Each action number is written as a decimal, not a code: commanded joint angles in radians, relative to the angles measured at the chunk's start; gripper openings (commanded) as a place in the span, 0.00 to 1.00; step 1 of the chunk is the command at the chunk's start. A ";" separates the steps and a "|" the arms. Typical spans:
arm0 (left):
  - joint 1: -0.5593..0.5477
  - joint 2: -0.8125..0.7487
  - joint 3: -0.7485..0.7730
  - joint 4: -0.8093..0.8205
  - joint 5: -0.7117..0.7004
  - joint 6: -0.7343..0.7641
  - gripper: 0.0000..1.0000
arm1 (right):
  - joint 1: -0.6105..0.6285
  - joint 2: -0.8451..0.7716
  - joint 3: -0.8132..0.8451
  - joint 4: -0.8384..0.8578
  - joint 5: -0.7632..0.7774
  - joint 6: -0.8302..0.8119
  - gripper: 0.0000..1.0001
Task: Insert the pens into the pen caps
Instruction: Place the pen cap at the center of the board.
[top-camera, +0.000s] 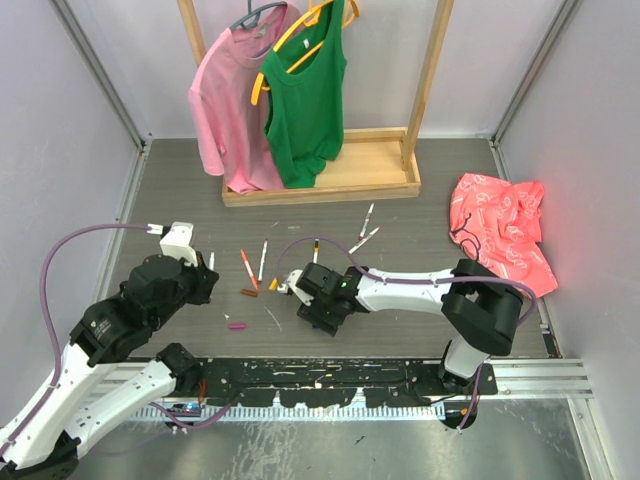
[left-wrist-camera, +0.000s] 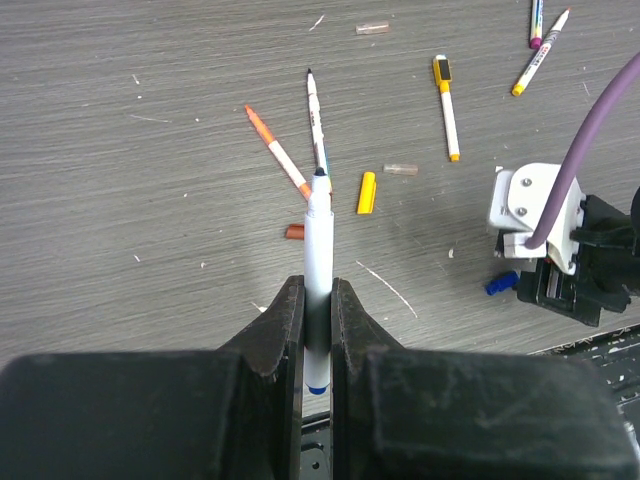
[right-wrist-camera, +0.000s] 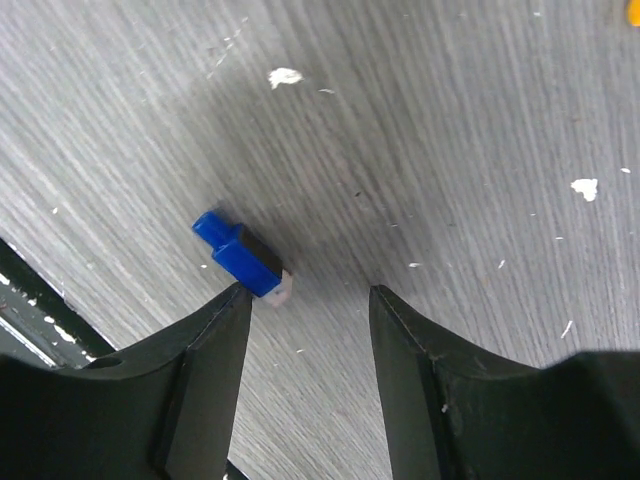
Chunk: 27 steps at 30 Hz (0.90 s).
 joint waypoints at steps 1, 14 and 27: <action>0.006 0.001 0.004 0.025 0.004 0.004 0.00 | -0.024 -0.018 0.001 0.046 0.030 0.043 0.56; 0.006 -0.003 0.004 0.026 0.005 0.005 0.00 | -0.078 0.005 0.041 0.064 0.089 0.168 0.57; 0.006 -0.002 0.004 0.026 0.012 0.006 0.00 | -0.044 -0.079 0.068 0.023 0.350 0.731 0.55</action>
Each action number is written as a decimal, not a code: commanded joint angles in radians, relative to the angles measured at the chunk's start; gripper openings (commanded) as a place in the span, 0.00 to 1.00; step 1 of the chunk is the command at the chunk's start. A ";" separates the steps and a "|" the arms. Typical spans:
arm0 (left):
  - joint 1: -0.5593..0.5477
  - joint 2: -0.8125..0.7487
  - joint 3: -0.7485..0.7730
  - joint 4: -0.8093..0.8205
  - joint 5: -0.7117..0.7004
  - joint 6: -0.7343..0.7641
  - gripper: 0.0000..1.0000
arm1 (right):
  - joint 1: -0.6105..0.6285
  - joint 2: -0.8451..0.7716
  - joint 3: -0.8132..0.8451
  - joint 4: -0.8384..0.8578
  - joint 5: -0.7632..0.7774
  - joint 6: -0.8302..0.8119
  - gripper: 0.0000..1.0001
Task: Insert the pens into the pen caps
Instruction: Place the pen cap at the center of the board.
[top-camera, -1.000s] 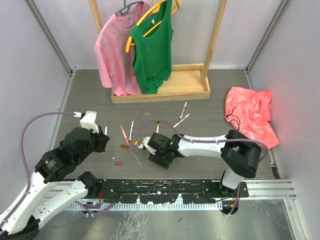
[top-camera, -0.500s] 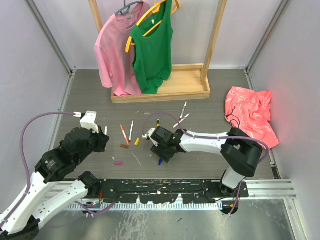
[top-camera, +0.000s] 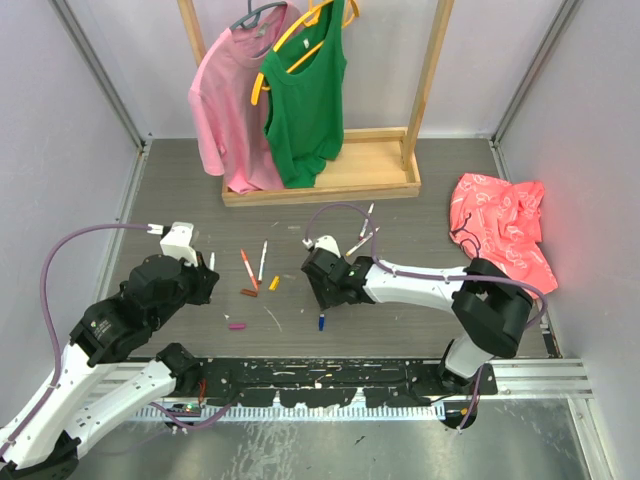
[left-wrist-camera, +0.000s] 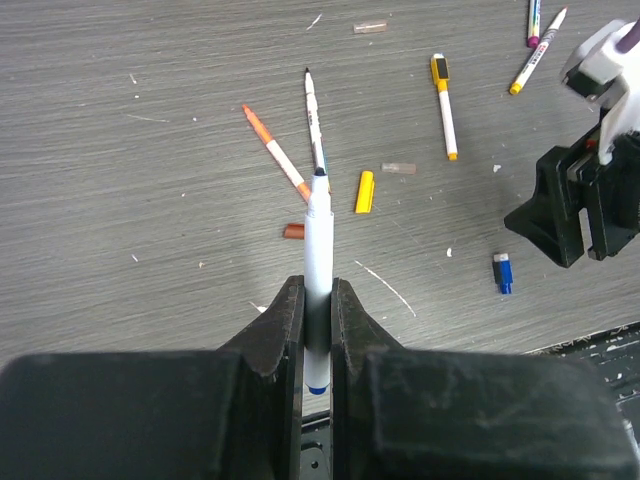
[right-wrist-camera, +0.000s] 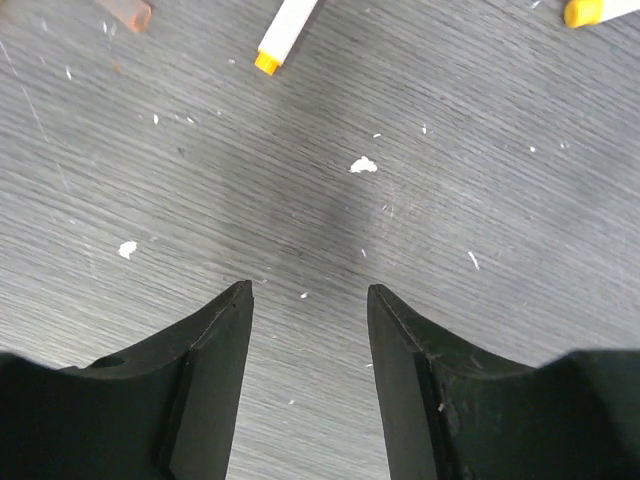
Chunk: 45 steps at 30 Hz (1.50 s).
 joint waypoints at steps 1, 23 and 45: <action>0.005 -0.002 0.003 0.026 0.006 0.006 0.00 | 0.043 -0.039 0.062 -0.032 0.117 0.285 0.55; 0.005 -0.004 0.004 0.028 0.008 0.008 0.00 | 0.137 0.088 0.080 -0.090 0.121 0.625 0.47; 0.007 -0.009 0.002 0.029 0.009 0.008 0.00 | 0.179 0.134 0.124 -0.204 0.077 0.599 0.39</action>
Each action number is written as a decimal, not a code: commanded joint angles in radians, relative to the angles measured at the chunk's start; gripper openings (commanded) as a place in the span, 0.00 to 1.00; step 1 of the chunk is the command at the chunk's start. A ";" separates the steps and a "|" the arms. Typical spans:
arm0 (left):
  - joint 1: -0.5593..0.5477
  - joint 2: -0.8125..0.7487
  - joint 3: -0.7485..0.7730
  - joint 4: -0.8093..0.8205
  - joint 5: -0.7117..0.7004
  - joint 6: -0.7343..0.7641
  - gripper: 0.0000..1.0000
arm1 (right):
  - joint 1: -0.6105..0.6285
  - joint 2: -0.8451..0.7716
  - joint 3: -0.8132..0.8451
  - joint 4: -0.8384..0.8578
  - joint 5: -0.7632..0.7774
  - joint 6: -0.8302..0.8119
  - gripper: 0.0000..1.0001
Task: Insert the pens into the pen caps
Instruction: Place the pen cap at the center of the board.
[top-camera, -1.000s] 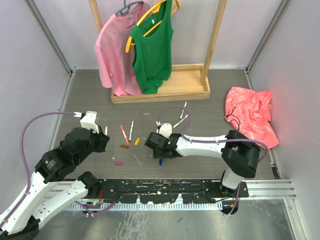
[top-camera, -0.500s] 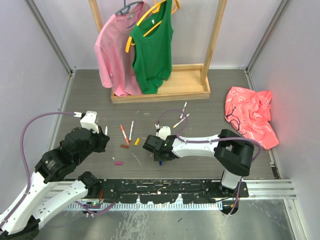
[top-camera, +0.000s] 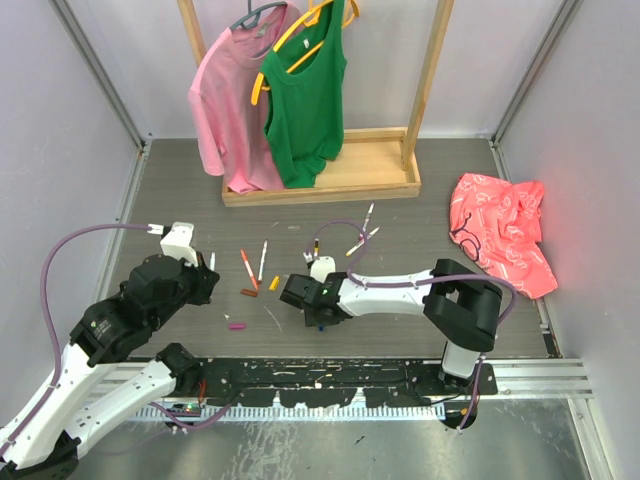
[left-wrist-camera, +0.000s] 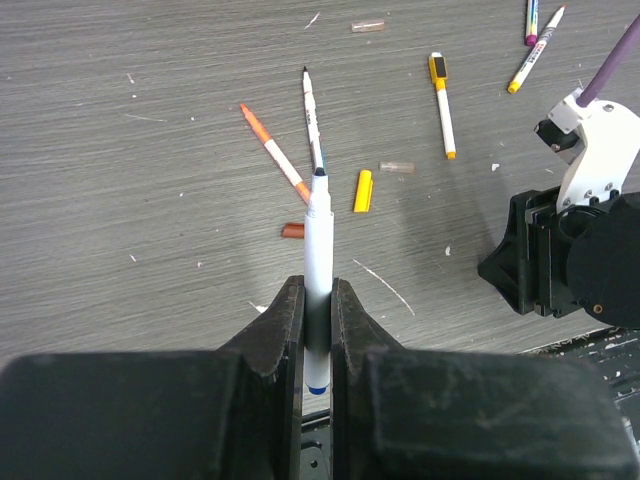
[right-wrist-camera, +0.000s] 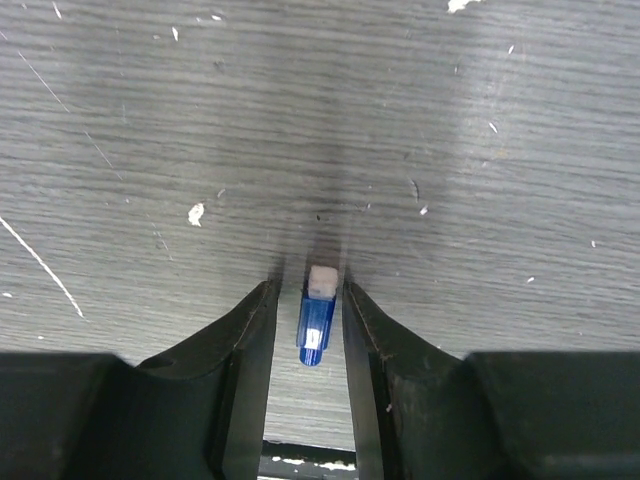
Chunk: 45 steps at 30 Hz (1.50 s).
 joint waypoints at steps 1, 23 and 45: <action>0.006 -0.009 0.002 0.029 0.002 0.008 0.00 | 0.019 0.000 0.025 -0.069 0.007 0.010 0.39; 0.007 -0.012 0.000 0.031 0.002 0.009 0.00 | 0.020 -0.025 -0.015 -0.065 0.018 -0.002 0.05; 0.007 -0.035 -0.062 0.158 0.084 -0.144 0.00 | 0.010 -0.700 -0.322 0.517 0.110 -0.552 0.00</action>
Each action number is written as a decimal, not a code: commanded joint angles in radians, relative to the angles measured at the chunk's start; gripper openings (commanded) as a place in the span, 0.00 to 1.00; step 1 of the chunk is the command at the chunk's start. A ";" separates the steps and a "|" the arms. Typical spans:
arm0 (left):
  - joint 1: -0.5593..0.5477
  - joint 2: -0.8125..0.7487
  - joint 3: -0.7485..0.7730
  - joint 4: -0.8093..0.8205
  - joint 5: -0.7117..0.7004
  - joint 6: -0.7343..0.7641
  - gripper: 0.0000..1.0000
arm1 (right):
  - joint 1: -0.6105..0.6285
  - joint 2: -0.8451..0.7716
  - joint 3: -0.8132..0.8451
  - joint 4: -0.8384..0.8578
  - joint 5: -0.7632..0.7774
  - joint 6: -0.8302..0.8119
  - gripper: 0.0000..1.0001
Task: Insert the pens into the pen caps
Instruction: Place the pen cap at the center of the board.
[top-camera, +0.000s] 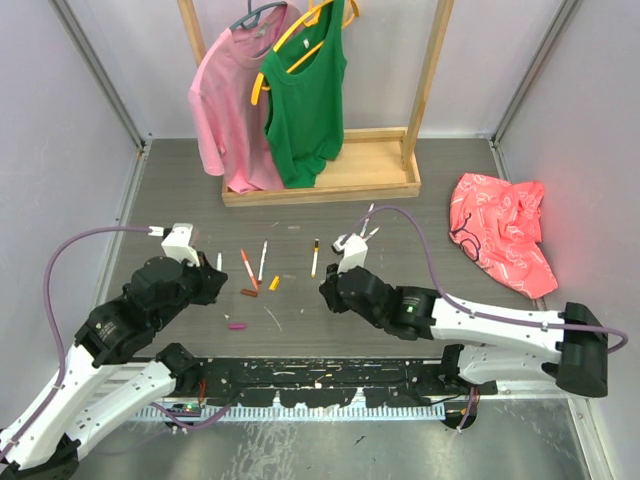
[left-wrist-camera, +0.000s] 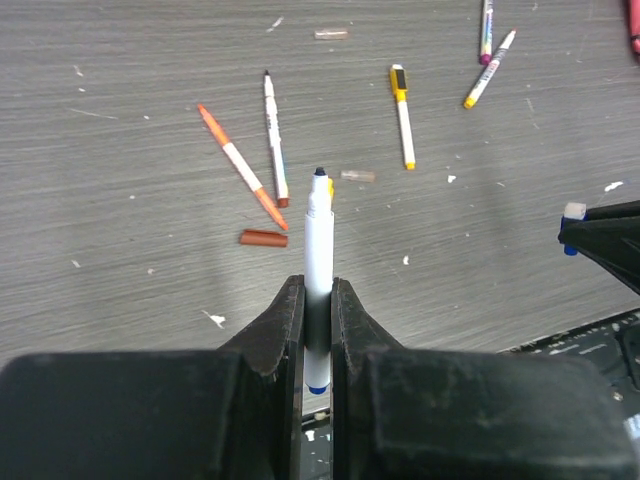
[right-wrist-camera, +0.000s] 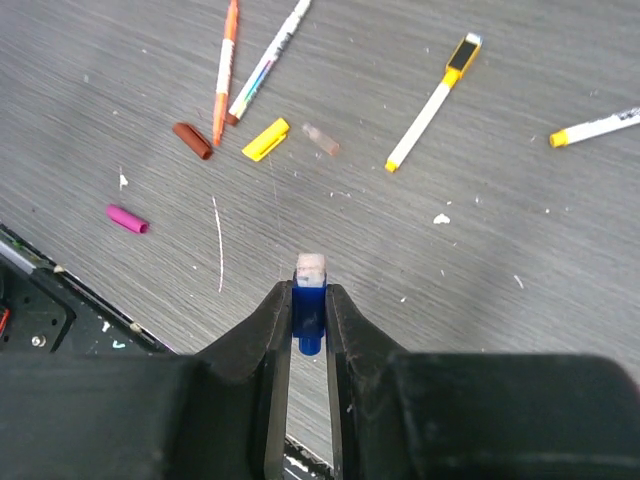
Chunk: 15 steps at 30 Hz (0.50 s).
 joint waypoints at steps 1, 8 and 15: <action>0.003 -0.020 -0.028 0.108 0.052 -0.082 0.00 | -0.002 -0.116 -0.052 0.186 -0.006 -0.138 0.00; 0.003 -0.064 -0.064 0.209 0.084 -0.078 0.00 | -0.002 -0.239 -0.082 0.188 -0.115 -0.121 0.00; 0.003 -0.048 -0.033 0.274 0.173 -0.043 0.00 | -0.003 -0.318 -0.132 0.392 -0.205 -0.084 0.00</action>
